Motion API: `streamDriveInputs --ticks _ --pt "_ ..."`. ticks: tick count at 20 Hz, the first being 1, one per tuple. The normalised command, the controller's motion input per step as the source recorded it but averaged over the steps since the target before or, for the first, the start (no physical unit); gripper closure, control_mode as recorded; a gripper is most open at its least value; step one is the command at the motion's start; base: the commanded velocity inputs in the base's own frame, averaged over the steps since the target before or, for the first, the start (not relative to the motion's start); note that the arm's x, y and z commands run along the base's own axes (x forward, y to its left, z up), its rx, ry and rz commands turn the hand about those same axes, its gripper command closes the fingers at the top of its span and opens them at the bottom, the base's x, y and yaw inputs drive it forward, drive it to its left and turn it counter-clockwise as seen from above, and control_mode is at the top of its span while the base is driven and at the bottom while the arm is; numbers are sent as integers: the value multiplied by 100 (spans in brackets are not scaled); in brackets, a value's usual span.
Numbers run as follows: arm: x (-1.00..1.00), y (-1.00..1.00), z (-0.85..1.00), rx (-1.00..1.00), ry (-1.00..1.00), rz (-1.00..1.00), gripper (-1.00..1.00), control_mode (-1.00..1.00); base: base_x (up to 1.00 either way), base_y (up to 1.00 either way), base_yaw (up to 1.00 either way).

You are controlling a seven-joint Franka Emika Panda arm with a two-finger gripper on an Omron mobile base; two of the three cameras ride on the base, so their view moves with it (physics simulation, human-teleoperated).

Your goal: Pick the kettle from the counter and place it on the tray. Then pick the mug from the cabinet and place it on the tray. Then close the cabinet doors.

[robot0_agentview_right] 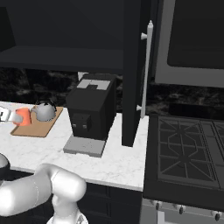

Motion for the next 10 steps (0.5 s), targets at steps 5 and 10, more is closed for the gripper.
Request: streamDriveInputs --ticks 5,10 --pt "32 23 -42 0 0 0 100 -100 0 0 0" --pt "33 14 -36 0 -2 0 100 -100 0 0 0"
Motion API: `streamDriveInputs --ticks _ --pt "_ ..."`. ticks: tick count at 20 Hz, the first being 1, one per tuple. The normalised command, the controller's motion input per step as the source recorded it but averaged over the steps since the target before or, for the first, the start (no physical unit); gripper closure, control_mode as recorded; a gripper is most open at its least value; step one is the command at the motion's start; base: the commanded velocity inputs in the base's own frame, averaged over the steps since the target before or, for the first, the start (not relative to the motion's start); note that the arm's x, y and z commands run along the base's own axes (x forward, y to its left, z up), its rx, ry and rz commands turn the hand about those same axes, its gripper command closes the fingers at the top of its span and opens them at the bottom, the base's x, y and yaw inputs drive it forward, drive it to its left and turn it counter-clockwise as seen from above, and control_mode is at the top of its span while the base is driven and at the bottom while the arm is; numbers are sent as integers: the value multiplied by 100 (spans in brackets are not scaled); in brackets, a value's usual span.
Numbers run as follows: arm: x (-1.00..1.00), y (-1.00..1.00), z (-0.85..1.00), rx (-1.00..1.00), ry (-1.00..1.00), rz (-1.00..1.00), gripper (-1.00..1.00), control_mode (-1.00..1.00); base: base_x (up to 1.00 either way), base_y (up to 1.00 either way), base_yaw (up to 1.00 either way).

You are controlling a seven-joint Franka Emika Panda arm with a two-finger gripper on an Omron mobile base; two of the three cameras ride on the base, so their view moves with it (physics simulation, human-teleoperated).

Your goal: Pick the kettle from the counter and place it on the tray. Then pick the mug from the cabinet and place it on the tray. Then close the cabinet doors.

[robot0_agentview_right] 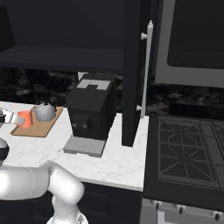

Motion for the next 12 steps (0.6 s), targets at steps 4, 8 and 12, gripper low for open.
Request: streamDriveInputs --ticks 4,8,12 --pt "38 9 -35 0 0 -1 100 -100 0 0 0" --pt "34 7 -26 2 1 0 100 -100 0 0 0" --pt "27 1 -31 1 3 -2 100 -100 0 0 0"
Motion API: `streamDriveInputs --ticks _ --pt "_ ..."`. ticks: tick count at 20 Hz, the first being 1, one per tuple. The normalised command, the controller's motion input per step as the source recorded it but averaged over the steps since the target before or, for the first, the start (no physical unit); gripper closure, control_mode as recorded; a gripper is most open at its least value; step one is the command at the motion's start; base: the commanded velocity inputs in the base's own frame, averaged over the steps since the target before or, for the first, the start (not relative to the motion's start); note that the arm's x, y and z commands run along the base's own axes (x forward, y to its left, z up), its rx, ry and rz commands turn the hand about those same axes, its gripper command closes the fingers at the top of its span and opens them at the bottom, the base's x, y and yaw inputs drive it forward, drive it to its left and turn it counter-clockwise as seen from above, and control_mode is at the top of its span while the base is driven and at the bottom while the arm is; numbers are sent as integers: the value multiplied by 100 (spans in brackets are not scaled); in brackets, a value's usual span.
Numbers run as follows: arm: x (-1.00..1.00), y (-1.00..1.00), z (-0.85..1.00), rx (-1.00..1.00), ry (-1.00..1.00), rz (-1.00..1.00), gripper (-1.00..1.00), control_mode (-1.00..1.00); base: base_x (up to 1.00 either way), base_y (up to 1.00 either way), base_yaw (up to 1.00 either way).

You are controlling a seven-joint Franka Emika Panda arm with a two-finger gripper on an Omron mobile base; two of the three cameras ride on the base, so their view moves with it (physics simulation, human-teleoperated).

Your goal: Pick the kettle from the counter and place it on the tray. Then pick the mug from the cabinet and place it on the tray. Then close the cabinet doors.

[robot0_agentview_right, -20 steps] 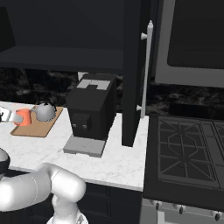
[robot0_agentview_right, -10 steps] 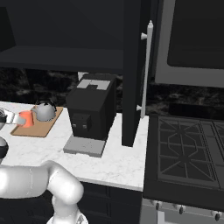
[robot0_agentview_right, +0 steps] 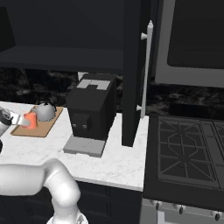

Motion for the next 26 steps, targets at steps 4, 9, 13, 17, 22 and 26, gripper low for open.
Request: streamDriveInputs --ticks 4,9,13,17,22,26 --pt "17 0 -41 0 4 -2 100 -100 0 0 0" --pt "28 3 -26 0 0 0 100 -100 0 0 0" --pt "28 2 -26 0 0 -1 100 -100 0 0 0" --pt "0 0 -23 0 0 -3 100 -100 0 0 0" --pt "-10 2 -2 0 0 -4 100 -100 0 0 0" --pt "0 0 7 1 0 -5 -100 -100 0 0 0"
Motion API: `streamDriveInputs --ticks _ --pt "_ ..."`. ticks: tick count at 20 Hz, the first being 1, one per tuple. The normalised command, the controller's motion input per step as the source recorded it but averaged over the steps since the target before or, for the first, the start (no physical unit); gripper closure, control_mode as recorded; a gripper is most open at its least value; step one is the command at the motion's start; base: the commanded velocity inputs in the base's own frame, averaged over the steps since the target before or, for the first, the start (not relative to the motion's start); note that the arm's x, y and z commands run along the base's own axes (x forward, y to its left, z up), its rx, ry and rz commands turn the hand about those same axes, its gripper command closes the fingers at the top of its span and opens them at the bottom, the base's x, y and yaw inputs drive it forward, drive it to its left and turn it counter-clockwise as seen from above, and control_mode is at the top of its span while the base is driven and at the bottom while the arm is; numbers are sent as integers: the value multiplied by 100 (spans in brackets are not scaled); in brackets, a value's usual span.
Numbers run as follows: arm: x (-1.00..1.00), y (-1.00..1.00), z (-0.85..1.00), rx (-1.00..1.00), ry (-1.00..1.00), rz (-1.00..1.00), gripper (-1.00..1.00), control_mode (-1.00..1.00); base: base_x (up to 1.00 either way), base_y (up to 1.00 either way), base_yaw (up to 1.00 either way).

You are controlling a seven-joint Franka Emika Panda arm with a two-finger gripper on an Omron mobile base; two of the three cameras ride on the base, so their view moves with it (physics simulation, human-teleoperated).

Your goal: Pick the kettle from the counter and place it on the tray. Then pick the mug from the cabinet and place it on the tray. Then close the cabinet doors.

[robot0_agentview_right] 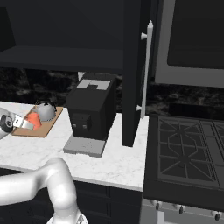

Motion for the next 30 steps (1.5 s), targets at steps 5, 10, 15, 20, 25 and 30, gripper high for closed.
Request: streamDriveInputs --ticks 5,10,15,20,25,30 --pt "0 -3 1 0 1 -7 -100 -100 0 0 0" --pt "-9 0 15 1 0 -4 -100 -100 0 0 0" --pt "-30 0 48 7 1 -6 -100 -100 0 0 0" --pt "-43 -13 60 11 0 -1 -100 -100 0 0 0" --pt "-63 -29 60 12 0 0 -100 -100 0 0 0" --pt "-56 -32 46 6 2 0 -100 -100 0 0 0"
